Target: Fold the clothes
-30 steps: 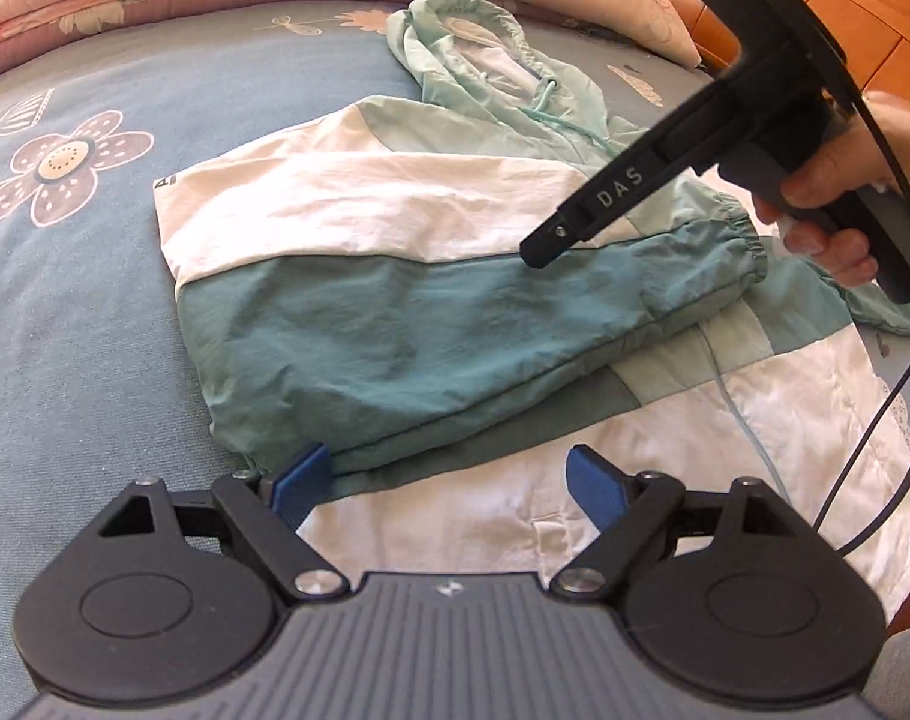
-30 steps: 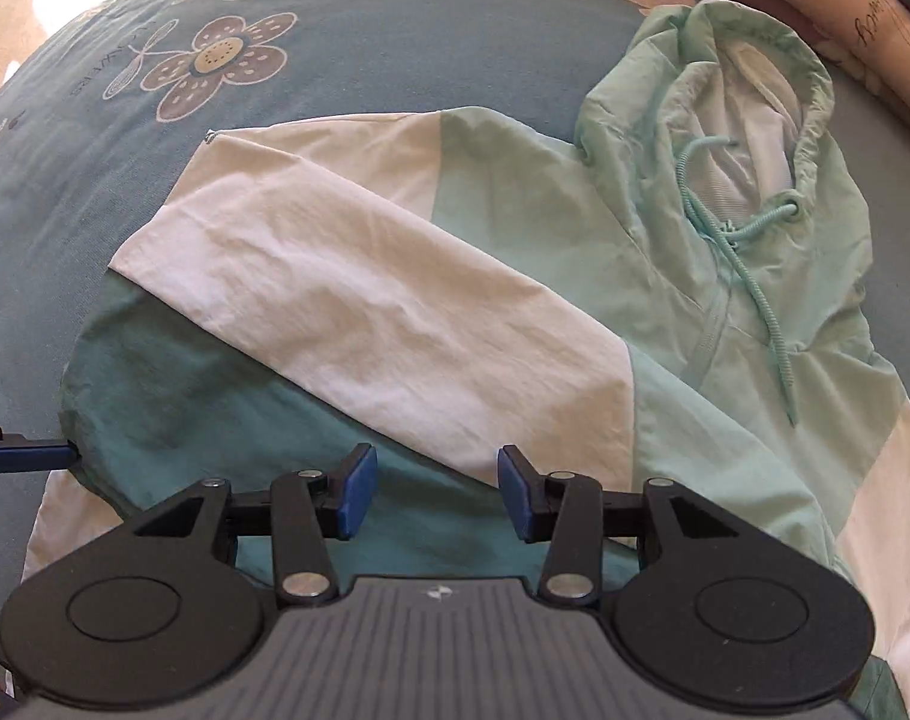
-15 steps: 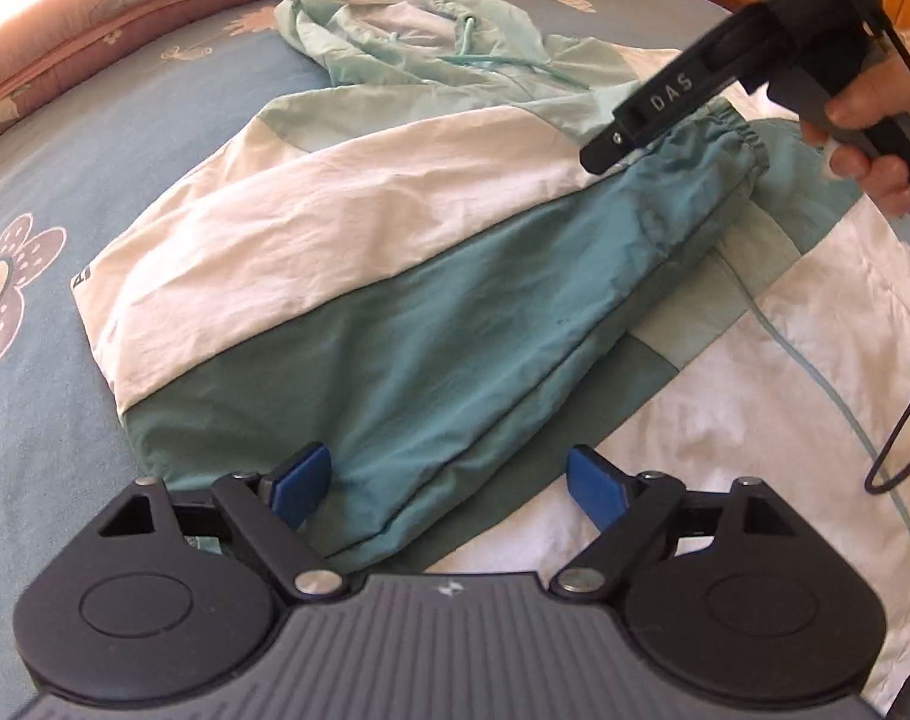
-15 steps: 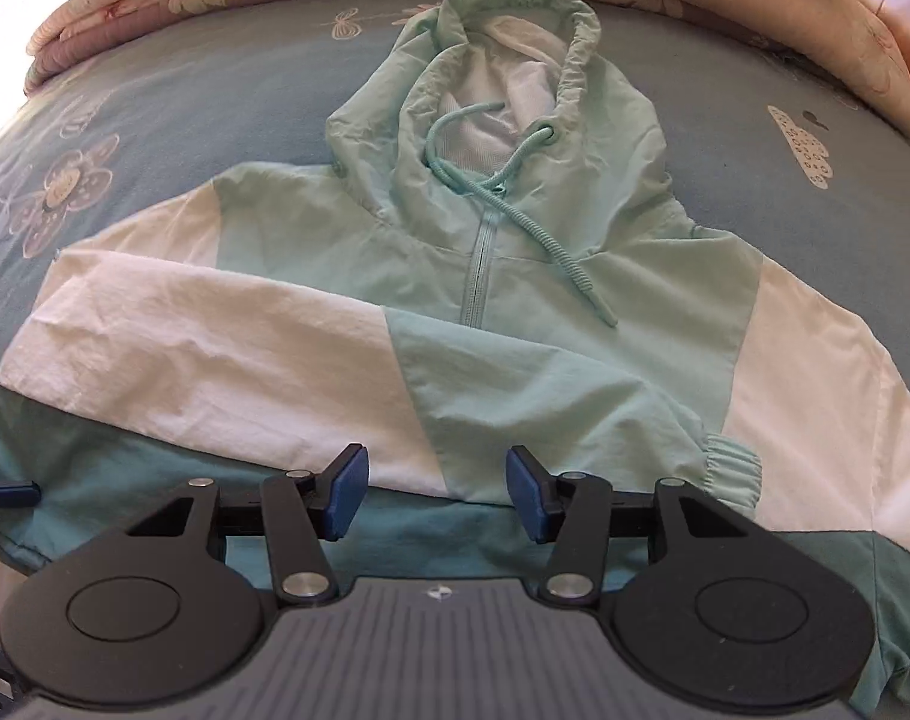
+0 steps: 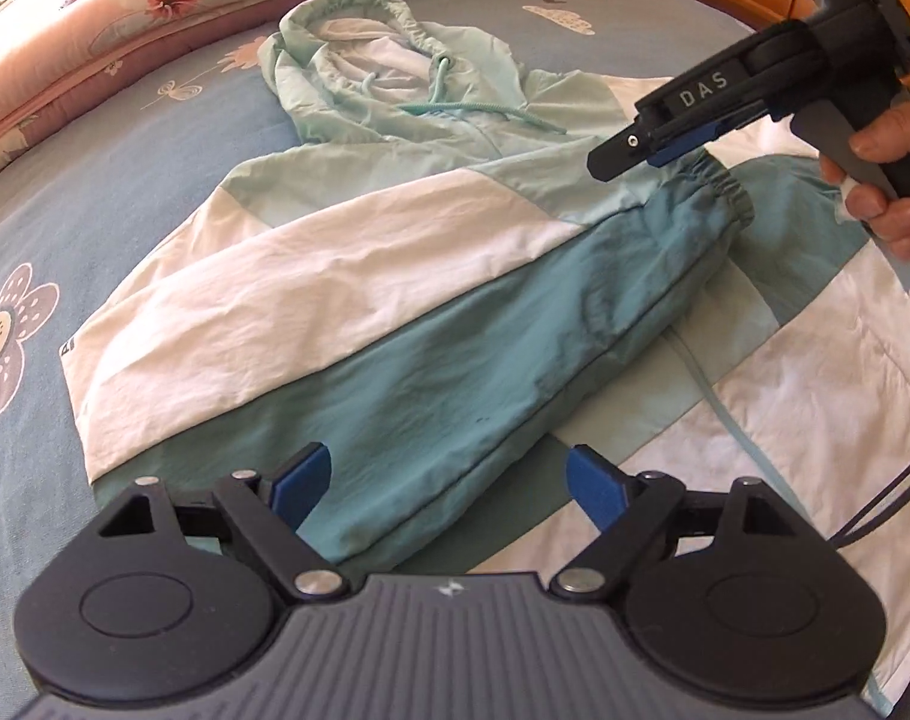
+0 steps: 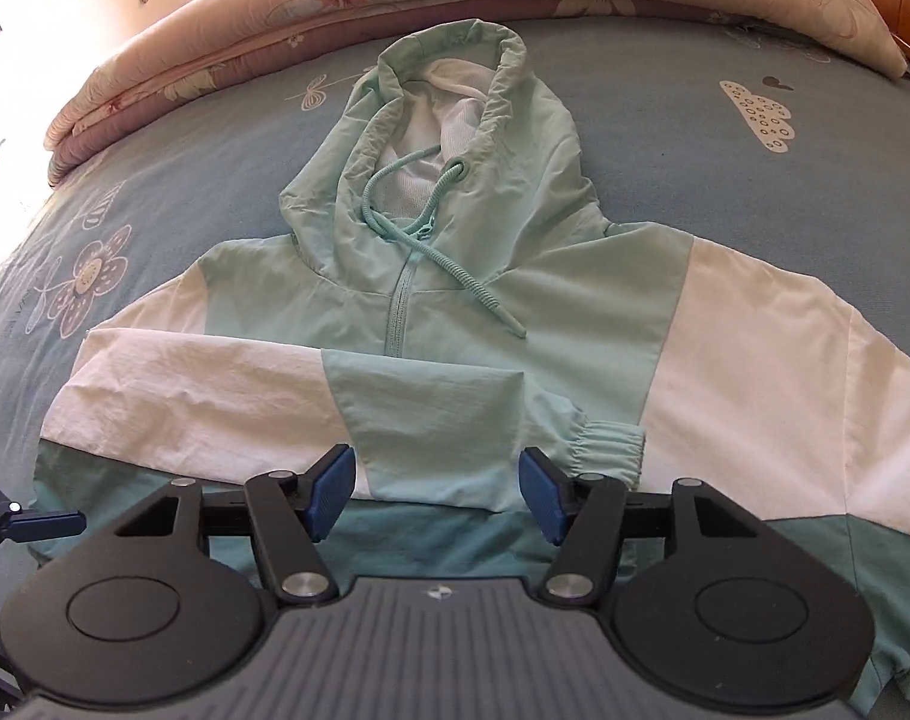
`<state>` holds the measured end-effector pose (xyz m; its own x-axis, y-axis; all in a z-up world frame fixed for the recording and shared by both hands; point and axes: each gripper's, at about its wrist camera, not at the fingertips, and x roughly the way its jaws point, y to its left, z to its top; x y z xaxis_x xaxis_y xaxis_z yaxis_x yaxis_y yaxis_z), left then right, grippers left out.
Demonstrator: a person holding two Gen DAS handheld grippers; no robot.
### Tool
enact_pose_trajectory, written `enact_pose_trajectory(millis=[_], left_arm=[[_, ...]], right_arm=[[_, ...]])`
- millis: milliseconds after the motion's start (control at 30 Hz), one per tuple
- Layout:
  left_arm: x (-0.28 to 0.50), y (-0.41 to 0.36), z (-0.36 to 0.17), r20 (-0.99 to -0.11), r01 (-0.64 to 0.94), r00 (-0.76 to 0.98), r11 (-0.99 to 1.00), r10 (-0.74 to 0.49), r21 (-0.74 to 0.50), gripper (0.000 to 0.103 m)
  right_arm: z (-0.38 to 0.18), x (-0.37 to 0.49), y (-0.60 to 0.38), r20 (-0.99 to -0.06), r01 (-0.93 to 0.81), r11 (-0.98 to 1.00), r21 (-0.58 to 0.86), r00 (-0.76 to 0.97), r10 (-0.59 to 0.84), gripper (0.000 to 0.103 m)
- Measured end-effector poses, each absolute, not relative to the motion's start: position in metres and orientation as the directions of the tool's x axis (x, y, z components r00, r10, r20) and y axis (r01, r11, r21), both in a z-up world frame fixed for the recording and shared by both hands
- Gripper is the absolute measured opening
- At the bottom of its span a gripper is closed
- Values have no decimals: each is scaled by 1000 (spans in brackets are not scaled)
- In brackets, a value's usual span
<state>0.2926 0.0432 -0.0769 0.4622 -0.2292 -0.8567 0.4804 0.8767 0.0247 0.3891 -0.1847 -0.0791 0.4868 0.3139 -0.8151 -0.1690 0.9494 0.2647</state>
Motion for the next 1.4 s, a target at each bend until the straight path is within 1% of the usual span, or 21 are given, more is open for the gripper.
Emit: enact_pose_trajectory(millis=[100,200,267,333,433,500,600,667,700,767,800,833,900,933,1033,1133,1167,1200,1267,1400], left_arm=[[302,15,-81,-848,534,457,845,-268,21,86],[313,-11,-102,-890,592,346,805,-296,-37,86],[318,-20,-116,-914,599,307,800,-266,-31,86],[317,-26,-109,-906,630,313,776,-286,-28,85],[313,-37,-95,-882,681,340,732,-327,-9,86],[313,-44,-91,-869,707,355,707,-345,8,86],[318,-61,-104,-884,726,315,688,-346,-10,86],[317,-69,-111,-891,736,300,677,-341,-11,85],[316,-72,-114,-894,742,295,670,-338,-9,85],[310,-76,-114,-889,750,299,661,-346,-5,85],[308,-77,-113,-886,751,304,661,-351,-5,85],[308,-79,-112,-882,753,305,658,-359,-8,85],[314,-83,-113,-879,756,306,655,-366,-9,85],[317,-85,-114,-879,756,302,655,-370,-16,85],[323,-92,-116,-879,757,297,654,-373,-21,85],[323,-95,-111,-874,763,301,646,-380,-18,85],[322,-94,-108,-875,761,301,648,-380,-20,85],[321,-92,-105,-876,755,301,656,-378,-24,86],[321,-87,-100,-879,728,297,684,-374,-46,86],[324,-77,-91,-888,656,290,750,-357,-88,86]], right_arm=[[-96,395,-207,-824,-128,947,294,468,319,65],[-118,406,-222,-824,-119,939,323,453,340,63],[-111,406,-228,-816,-105,928,357,448,365,63],[-96,397,-237,-798,-101,925,365,478,367,63],[-90,384,-260,-803,-25,915,403,469,367,63],[-103,378,-278,-810,82,874,479,424,405,63],[-131,367,-300,-768,250,741,623,378,518,63],[-143,362,-305,-721,311,654,689,385,576,63],[-147,362,-304,-700,321,624,712,393,596,60],[-149,368,-301,-704,315,633,707,400,587,45],[-146,372,-300,-708,293,651,700,404,579,40],[-143,375,-299,-704,269,662,699,417,574,36],[-132,383,-300,-689,207,686,698,458,562,33],[-128,385,-301,-696,196,703,684,464,548,32],[-125,391,-303,-743,192,754,628,435,509,35],[-117,382,-303,-771,144,804,577,422,478,41],[-115,376,-306,-780,134,820,557,423,461,44],[-112,372,-306,-789,131,832,539,426,444,49],[-108,358,-314,-796,134,844,519,435,420,51],[-108,335,-334,-799,185,833,522,449,401,54]])
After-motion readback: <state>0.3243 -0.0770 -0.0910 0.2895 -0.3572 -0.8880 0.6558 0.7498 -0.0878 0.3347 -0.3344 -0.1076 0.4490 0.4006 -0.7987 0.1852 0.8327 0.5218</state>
